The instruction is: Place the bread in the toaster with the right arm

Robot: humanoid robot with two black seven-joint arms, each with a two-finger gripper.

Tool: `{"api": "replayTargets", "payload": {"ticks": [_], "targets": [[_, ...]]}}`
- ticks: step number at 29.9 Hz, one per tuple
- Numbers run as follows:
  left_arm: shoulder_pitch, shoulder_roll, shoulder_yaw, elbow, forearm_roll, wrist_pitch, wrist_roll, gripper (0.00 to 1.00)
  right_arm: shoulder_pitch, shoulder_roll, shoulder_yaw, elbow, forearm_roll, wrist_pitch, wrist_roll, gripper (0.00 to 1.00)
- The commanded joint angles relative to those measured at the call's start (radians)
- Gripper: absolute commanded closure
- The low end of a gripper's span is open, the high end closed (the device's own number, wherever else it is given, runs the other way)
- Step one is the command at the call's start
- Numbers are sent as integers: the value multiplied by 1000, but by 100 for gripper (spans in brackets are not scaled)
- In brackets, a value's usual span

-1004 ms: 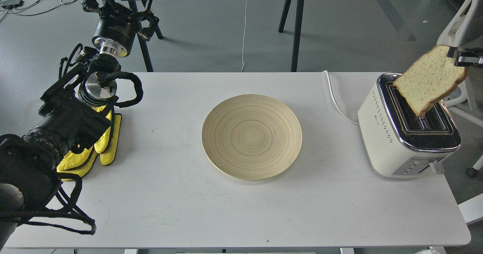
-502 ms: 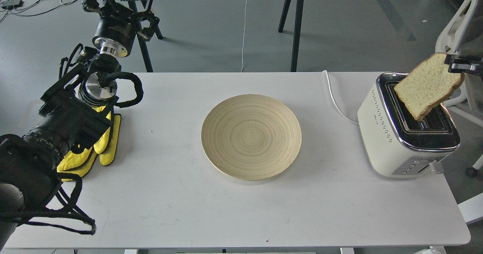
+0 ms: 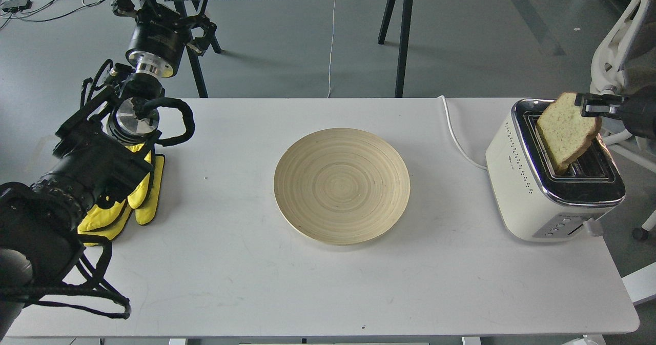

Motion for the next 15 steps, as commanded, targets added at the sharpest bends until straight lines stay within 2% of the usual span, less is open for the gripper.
{"api": "replayTargets", "payload": {"ticks": [1,6,11,15], "targets": [[2,0,1,0,0,0,0,0,1,0,8,6,5,-1,9,1],[2,0,0,-2,0,0,0,0,1,-5,103,-1,74,-3,15,1],[0,0,1,0,0,0,2,0,-3,6,281,-11,408,-9,56,1],[0,2,1,0,0,0,3,0,-6,70,381,-59,710,-7,99,1]]}}
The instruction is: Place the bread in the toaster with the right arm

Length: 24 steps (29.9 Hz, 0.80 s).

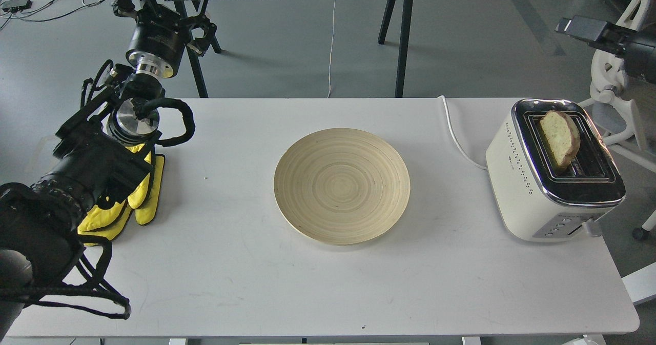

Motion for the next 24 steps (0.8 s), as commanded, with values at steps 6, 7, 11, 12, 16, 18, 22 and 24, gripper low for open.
{"api": "replayTargets", "payload": {"ticks": [6,7,11,12,16,18,22,24], "targets": [[-1,6,-1,0,-1,0,1,0,-20,153,121,-156,558,15,142,1],[-1,6,-1,-1,-2,0,1,0,-28,174,123,-182,617,18,167,0],[-1,6,-3,-1,-2,0,1,0,-60,280,152,-309,813,65,187,0],[-1,8,-6,-1,-2,0,1,0,-71,305,171,-341,847,76,187,0],[-1,8,-14,-1,-3,0,5,0,-146,389,354,-438,932,82,185,1],[-1,8,-17,-1,-5,0,9,0,-199,420,482,-467,935,84,181,1],[0,9,-21,-1,-8,0,7,0,-314,527,723,-500,935,94,169,1],[0,8,-21,-3,-8,0,7,0,-353,561,797,-500,935,111,155,1]]}}
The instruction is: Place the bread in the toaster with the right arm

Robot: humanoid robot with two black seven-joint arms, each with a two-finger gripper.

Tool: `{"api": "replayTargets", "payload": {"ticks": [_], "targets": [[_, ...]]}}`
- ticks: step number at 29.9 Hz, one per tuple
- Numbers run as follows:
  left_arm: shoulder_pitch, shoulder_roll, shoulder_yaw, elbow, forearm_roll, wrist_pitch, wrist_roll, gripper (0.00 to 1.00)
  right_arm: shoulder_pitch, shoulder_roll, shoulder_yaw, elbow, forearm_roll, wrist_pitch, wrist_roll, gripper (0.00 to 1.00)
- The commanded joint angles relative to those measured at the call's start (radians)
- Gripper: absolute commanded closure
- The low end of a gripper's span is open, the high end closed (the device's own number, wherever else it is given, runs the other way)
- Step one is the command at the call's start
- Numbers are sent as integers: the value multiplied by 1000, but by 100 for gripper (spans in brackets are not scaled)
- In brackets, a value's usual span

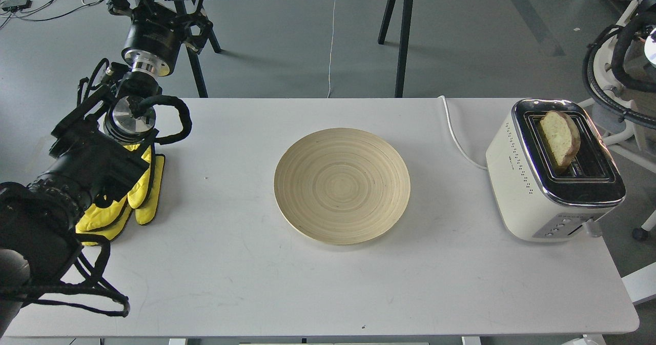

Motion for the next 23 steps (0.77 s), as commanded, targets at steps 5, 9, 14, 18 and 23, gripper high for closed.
{"api": "replayTargets", "payload": {"ticks": [5,9,14,18,23], "targets": [[2,0,1,0,-1,0,3,0,-112,105,214,0,6,46,-23,1],[2,3,-1,0,-1,0,0,0,-132,171,257,9,9,49,-23,1],[2,3,-7,0,-4,0,-2,0,-163,204,279,0,12,52,-21,1],[2,3,-5,0,-4,0,-5,0,-206,215,277,29,11,81,-18,1],[2,4,-5,0,-4,0,-5,0,-223,176,277,64,9,82,-18,1]]}}
